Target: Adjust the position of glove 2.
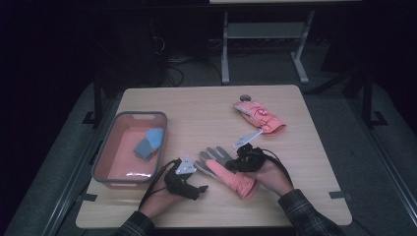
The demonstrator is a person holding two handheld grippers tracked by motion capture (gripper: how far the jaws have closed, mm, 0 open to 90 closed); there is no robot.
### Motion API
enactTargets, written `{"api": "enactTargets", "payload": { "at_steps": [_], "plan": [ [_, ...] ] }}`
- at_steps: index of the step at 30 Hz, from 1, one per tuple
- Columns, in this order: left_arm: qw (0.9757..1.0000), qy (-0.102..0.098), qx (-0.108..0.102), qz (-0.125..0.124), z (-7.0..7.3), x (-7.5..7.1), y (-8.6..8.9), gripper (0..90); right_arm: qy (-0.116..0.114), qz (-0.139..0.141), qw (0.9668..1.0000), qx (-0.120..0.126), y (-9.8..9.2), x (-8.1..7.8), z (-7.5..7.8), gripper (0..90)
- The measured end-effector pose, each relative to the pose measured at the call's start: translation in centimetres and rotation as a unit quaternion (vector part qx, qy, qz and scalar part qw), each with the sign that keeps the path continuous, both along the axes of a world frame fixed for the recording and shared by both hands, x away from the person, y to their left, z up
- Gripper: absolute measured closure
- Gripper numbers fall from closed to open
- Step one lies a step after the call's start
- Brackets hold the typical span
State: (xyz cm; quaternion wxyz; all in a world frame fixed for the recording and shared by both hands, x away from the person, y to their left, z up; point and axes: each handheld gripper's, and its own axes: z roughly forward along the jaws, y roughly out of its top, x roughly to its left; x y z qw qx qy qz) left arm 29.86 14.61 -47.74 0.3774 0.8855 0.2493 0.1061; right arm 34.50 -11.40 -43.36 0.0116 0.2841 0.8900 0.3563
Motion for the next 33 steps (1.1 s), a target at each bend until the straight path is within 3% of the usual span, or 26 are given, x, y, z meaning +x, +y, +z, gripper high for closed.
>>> {"api": "enactTargets", "payload": {
  "at_steps": [5, 9, 12, 17, 19, 23, 25, 26, 27, 30, 33],
  "plan": [
    [1.0000, 0.002, 0.000, 0.001, 0.0, 0.0, 0.0, 12.9, -0.007, -0.017, 0.9997, 0.014, -1.3, 0.8, 0.8, 68.7],
    [1.0000, 0.001, 0.001, 0.001, 0.0, 0.0, 0.0, 12.9, -0.017, -0.036, 0.9992, 0.008, -2.8, 1.7, 1.2, 67.4],
    [1.0000, 0.002, 0.000, 0.001, 0.0, 0.0, 0.0, 12.9, -0.022, -0.053, 0.9983, 0.010, -4.2, 2.8, 1.5, 69.6],
    [1.0000, 0.002, 0.000, 0.001, 0.0, 0.0, 0.0, 12.9, -0.034, -0.088, 0.9955, 0.008, -6.8, 4.7, 2.0, 85.5],
    [1.0000, 0.002, 0.000, 0.001, 0.0, 0.0, 0.0, 12.9, -0.040, -0.101, 0.9940, 0.006, -7.7, 5.6, 2.2, 89.6],
    [1.0000, 0.002, 0.000, 0.001, 0.0, 0.0, 0.0, 12.9, -0.055, -0.130, 0.9900, -0.003, -9.8, 7.9, 2.8, 89.9],
    [1.0000, 0.002, 0.000, 0.001, 0.0, 0.0, 0.0, 12.9, -0.056, -0.137, 0.9890, -0.002, -10.1, 8.3, 2.8, 89.9],
    [1.0000, 0.002, 0.000, 0.001, 0.0, 0.0, 0.0, 12.9, -0.058, -0.155, 0.9862, -0.001, -11.0, 9.4, 2.8, 89.9],
    [1.0000, 0.002, 0.003, 0.000, 0.0, 0.0, 0.0, 12.9, -0.058, -0.155, 0.9862, -0.001, -11.0, 9.4, 2.8, 89.9],
    [1.0000, 0.002, 0.003, 0.000, 0.0, 0.0, 0.0, 12.9, -0.059, -0.188, 0.9804, 0.001, -12.3, 11.3, 2.9, 89.9],
    [1.0000, 0.002, 0.000, 0.001, 0.0, 0.0, 0.0, 12.9, -0.060, -0.197, 0.9786, -0.004, -12.8, 12.2, 2.8, 89.9]
  ]
}}
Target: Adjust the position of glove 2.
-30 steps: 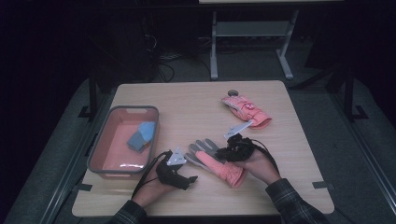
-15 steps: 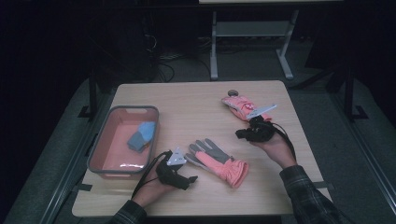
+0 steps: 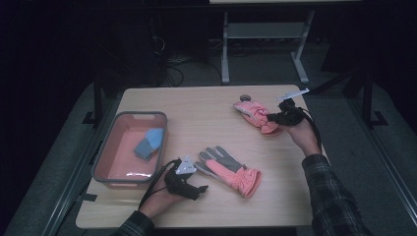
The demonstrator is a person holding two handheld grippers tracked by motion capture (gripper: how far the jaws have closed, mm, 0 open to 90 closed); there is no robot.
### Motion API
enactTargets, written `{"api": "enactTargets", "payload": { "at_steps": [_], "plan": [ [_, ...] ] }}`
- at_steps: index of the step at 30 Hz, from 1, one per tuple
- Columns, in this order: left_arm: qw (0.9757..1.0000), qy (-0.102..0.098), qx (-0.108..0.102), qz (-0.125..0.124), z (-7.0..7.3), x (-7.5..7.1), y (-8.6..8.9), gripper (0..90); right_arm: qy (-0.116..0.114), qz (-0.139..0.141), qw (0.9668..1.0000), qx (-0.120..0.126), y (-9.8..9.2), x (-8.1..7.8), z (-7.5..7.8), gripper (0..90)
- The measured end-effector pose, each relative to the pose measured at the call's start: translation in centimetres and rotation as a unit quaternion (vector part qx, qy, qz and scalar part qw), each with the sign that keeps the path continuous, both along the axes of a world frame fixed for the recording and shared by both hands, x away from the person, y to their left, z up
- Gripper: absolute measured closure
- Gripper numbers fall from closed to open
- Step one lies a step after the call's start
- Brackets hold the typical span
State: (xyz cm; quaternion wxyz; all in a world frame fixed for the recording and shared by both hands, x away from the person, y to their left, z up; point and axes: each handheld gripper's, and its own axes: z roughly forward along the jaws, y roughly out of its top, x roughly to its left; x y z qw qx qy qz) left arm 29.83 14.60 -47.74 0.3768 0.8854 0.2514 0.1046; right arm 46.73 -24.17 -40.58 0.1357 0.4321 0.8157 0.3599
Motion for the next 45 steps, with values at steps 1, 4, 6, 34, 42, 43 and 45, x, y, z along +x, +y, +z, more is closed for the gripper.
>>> {"api": "enactTargets", "payload": {
  "at_steps": [1, 4, 6, 34, 42, 43, 45],
  "plan": [
    [1.0000, 0.000, 0.000, 0.000, 0.0, 0.0, 0.0, 12.9, -0.002, -0.002, 1.0000, -0.003, -0.1, 0.3, -0.1, 89.9],
    [1.0000, -0.001, 0.003, -0.001, 0.0, 0.0, 0.0, 12.9, 0.004, -0.014, 0.9999, -0.003, -0.5, 1.6, -0.6, 89.8],
    [1.0000, -0.001, 0.004, -0.001, 0.0, 0.0, 0.0, 12.9, 0.008, -0.019, 0.9998, -0.006, -0.4, 2.2, -0.8, 89.8],
    [1.0000, 0.000, 0.000, 0.000, 0.0, 0.0, 0.0, 12.9, 0.024, 0.027, 0.9991, -0.024, 1.2, -3.5, -3.5, 89.9],
    [1.0000, 0.000, 0.000, 0.000, 0.0, 0.0, 0.0, 12.9, 0.019, 0.056, 0.9980, -0.022, 1.0, -7.6, -3.6, 89.9],
    [1.0000, 0.000, 0.000, 0.000, 0.0, 0.0, 0.0, 12.9, 0.020, 0.061, 0.9977, -0.022, 1.0, -8.0, -3.6, 89.9],
    [1.0000, 0.000, 0.000, 0.000, 0.0, 0.0, 0.0, 12.9, 0.021, 0.073, 0.9968, -0.025, 1.1, -8.7, -3.5, 89.9]
  ]
}}
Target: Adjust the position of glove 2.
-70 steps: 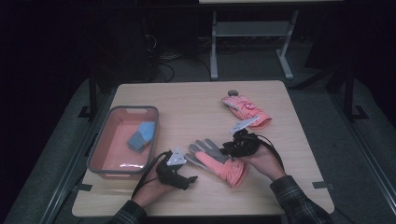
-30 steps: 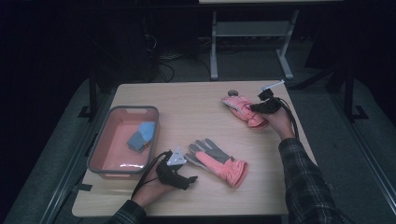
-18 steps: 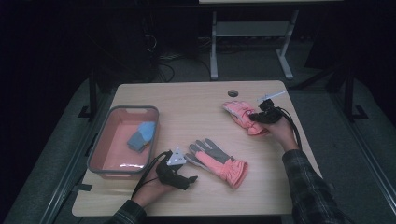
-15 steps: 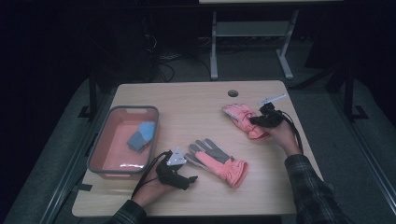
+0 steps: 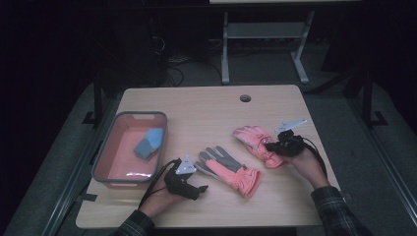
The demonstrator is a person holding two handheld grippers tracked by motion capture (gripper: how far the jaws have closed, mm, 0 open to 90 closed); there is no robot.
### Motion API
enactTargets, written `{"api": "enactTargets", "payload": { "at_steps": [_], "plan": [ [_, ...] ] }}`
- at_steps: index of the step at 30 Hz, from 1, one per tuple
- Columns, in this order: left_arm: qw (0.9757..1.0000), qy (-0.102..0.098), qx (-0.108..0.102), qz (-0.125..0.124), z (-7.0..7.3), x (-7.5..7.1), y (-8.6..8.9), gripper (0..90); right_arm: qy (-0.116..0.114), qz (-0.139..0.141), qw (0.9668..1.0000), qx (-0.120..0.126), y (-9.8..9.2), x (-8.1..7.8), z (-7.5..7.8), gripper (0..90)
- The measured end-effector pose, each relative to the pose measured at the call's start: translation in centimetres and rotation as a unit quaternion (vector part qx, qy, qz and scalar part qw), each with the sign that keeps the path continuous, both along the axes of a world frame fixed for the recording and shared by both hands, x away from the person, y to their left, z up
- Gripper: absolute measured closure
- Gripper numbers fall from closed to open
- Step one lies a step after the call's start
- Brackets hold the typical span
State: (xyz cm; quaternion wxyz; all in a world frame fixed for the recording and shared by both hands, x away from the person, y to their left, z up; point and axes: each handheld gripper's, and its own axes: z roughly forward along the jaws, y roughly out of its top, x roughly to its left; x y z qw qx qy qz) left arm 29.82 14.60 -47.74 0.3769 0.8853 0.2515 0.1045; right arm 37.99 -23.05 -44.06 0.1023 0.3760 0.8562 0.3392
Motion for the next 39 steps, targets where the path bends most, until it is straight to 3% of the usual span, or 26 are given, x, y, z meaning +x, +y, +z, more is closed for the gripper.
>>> {"api": "enactTargets", "payload": {
  "at_steps": [4, 7, 8, 9, 12, 17, 21, 25, 29, 31, 34, 39],
  "plan": [
    [1.0000, 0.000, 0.000, 0.000, 0.0, 0.0, 0.0, 12.9, 0.001, 0.037, 0.9993, -0.002, 0.3, -1.6, 0.0, 89.9],
    [1.0000, 0.000, 0.000, 0.000, 0.0, 0.0, 0.0, 12.8, 0.002, 0.041, 0.9992, 0.000, 0.3, -1.9, 0.1, 88.8],
    [1.0000, 0.000, 0.000, 0.000, 0.0, 0.0, 0.0, 12.9, 0.003, 0.036, 0.9993, 0.008, 0.1, -1.9, 0.5, 78.8],
    [1.0000, 0.000, 0.000, 0.000, 0.0, 0.0, 0.0, 12.9, 0.003, 0.036, 0.9993, 0.008, 0.1, -1.9, 0.5, 78.8],
    [1.0000, 0.000, 0.000, 0.000, 0.0, 0.0, 0.0, 12.9, 0.009, 0.038, 0.9985, 0.040, -0.3, -1.8, 1.5, 60.0],
    [1.0000, 0.000, 0.000, 0.000, 0.0, 0.0, 0.0, 12.9, 0.006, 0.047, 0.9981, 0.039, -0.1, -1.7, 1.6, 52.9],
    [1.0000, 0.001, 0.001, -0.001, 0.0, 0.0, 0.0, 12.9, 0.017, 0.050, 0.9981, 0.032, 0.4, -1.0, 0.8, 51.1],
    [1.0000, 0.001, 0.001, -0.001, 0.0, 0.0, 0.0, 12.9, 0.032, 0.057, 0.9978, 0.012, 1.0, -0.6, -0.1, 54.8],
    [1.0000, 0.001, 0.001, -0.001, 0.0, 0.0, 0.0, 12.9, 0.038, 0.068, 0.9969, 0.007, 1.0, -0.2, -0.7, 67.1],
    [1.0000, 0.001, 0.000, -0.001, 0.0, 0.0, 0.0, 12.9, 0.041, 0.071, 0.9965, 0.011, 1.0, -0.2, -0.7, 79.0],
    [1.0000, 0.001, 0.001, -0.001, 0.0, 0.0, 0.0, 12.9, 0.041, 0.079, 0.9957, 0.023, 0.7, -0.2, -0.7, 88.4],
    [1.0000, 0.001, 0.001, -0.001, 0.0, 0.0, 0.0, 12.9, 0.047, 0.077, 0.9948, 0.046, 0.2, -0.1, -0.5, 89.5]
  ]
}}
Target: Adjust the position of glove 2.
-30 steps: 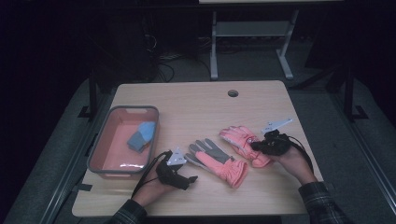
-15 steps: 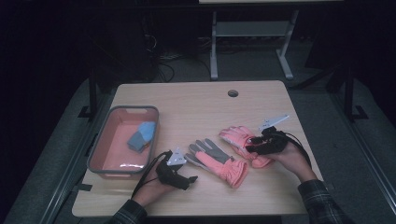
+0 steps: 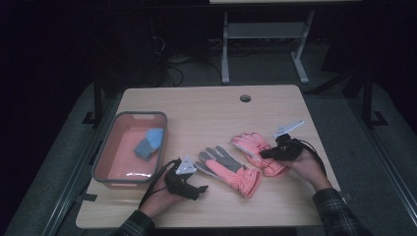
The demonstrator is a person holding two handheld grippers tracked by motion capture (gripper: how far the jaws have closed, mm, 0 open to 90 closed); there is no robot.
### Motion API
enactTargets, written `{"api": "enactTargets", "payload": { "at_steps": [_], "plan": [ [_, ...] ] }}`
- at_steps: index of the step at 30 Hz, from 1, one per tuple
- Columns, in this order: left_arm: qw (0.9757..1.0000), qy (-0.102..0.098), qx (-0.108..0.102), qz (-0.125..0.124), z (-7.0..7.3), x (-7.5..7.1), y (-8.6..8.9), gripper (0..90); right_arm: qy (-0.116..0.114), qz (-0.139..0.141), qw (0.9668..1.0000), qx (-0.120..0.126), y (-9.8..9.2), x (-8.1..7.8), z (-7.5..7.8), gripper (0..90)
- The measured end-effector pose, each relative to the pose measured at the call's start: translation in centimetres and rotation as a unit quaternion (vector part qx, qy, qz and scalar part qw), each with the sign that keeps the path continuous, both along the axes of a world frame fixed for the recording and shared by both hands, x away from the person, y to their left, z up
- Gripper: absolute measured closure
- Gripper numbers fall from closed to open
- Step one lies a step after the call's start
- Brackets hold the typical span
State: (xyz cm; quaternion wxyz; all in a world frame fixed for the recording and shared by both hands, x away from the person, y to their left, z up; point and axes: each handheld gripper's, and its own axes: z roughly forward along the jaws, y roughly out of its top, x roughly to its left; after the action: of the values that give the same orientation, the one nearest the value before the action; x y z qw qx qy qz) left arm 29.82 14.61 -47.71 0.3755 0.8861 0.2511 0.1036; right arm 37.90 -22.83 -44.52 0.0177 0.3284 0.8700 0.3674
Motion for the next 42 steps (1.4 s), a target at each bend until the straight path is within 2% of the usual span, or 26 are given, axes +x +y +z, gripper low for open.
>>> {"api": "enactTargets", "payload": {
  "at_steps": [2, 7, 12, 15, 17, 20, 22, 26, 36, 42],
  "plan": [
    [1.0000, 0.000, 0.000, 0.000, 0.0, 0.0, 0.0, 12.9, 0.005, -0.001, 0.9999, 0.009, -0.3, 0.0, 0.4, 89.7],
    [1.0000, 0.000, 0.000, 0.000, 0.0, 0.0, 0.0, 12.9, -0.001, 0.001, 0.9997, 0.022, -0.6, 0.0, 1.4, 89.9],
    [1.0000, 0.000, -0.001, 0.000, 0.0, 0.0, 0.0, 12.9, -0.015, 0.004, 0.9993, 0.035, -0.6, 0.0, 2.7, 90.0],
    [1.0000, -0.001, -0.001, 0.001, 0.0, 0.0, 0.0, 12.9, -0.023, 0.013, 0.9982, 0.053, -0.2, 0.1, 4.0, 90.0],
    [1.0000, -0.002, -0.001, 0.000, 0.0, 0.0, 0.0, 12.9, -0.024, 0.016, 0.9980, 0.056, -0.1, 0.0, 4.2, 90.0],
    [1.0000, -0.003, 0.000, 0.000, 0.0, 0.0, 0.0, 12.9, -0.032, 0.031, 0.9969, 0.064, 0.9, -0.1, 5.3, 90.0],
    [1.0000, -0.003, 0.000, 0.000, 0.0, 0.0, 0.0, 12.9, -0.034, 0.035, 0.9967, 0.065, 1.2, -0.1, 5.5, 90.0],
    [1.0000, -0.003, 0.000, -0.001, 0.0, 0.0, 0.0, 12.9, -0.042, 0.055, 0.9953, 0.067, 2.9, -0.5, 6.4, 90.0],
    [1.0000, -0.003, -0.002, 0.001, 0.0, 0.0, 0.0, 12.9, -0.047, 0.078, 0.9936, 0.067, 5.5, -2.2, 7.5, 90.0],
    [1.0000, -0.004, -0.003, 0.001, 0.0, 0.0, 0.0, 12.9, -0.047, 0.093, 0.9922, 0.068, 6.7, -2.7, 7.5, 90.0]
  ]
}}
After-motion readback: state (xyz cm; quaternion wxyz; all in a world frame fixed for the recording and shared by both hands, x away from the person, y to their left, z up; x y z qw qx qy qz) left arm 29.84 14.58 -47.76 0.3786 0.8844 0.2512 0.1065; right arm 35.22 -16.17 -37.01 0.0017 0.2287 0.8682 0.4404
